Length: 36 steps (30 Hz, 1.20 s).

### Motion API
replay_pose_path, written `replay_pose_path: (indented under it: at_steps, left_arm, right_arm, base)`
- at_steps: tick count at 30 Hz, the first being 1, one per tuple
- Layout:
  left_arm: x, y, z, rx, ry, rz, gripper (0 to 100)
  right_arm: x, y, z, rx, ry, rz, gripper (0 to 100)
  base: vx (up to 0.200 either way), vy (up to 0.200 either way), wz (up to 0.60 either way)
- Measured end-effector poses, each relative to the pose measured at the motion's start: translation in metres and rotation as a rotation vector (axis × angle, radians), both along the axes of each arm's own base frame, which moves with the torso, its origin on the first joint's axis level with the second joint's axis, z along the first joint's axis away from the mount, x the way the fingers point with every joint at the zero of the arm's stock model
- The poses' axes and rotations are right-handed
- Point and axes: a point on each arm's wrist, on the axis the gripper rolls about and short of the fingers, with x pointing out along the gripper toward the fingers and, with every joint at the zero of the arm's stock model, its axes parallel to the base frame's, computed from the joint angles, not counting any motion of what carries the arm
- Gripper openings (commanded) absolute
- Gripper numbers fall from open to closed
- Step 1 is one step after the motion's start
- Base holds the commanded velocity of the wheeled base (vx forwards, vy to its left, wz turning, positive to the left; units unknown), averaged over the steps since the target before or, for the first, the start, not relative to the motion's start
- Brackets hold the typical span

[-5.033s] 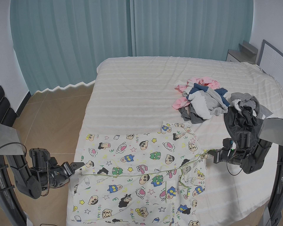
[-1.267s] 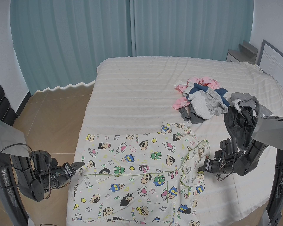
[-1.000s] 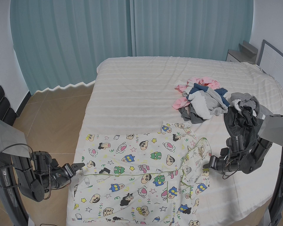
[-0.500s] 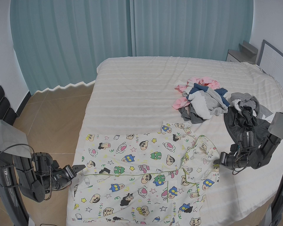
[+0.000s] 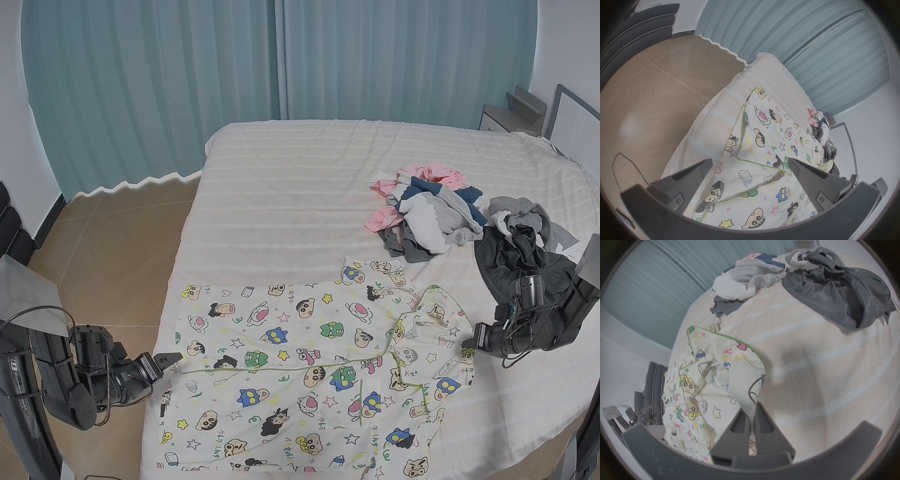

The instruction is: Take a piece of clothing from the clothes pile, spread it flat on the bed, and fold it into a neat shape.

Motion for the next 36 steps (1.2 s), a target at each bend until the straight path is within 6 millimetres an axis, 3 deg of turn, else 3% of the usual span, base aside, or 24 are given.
replay_pose_path:
  at_steps: [7, 8, 17, 23, 31, 36]
  left_arm:
    - [0.0, 0.0, -0.001, 0.001, 0.003, -0.001, 100]
    - [0.0, 0.0, -0.001, 0.001, 0.003, -0.001, 100]
    - [0.0, 0.0, -0.001, 0.001, 0.003, 0.0, 100]
    - [0.0, 0.0, 0.001, 0.001, -0.005, 0.001, 100]
    - [-0.002, 0.0, 0.005, -0.001, -0.047, 0.0, 100]
    - [-0.006, -0.001, 0.006, -0.005, -0.057, 0.002, 100]
  right_arm:
    - [0.001, -0.009, 0.0, -0.026, 0.003, -0.003, 0]
    - [0.002, -0.009, 0.001, -0.026, 0.001, -0.005, 100]
    - [-0.004, -0.009, 0.0, -0.022, 0.014, -0.012, 100]
    - [-0.019, -0.003, 0.012, 0.016, 0.013, -0.025, 100]
    - [-0.088, 0.052, 0.029, 0.049, 0.067, 0.142, 100]
    - [-0.124, 0.067, 0.025, 0.033, 0.127, 0.217, 100]
  base:
    - [0.0, 0.0, 0.0]
    - [0.0, 0.0, 0.0]
    - [0.0, 0.0, 0.0]
    - [0.0, 0.0, 0.0]
    - [-0.175, 0.0, 0.0]
    - [-0.2, 0.0, 0.0]
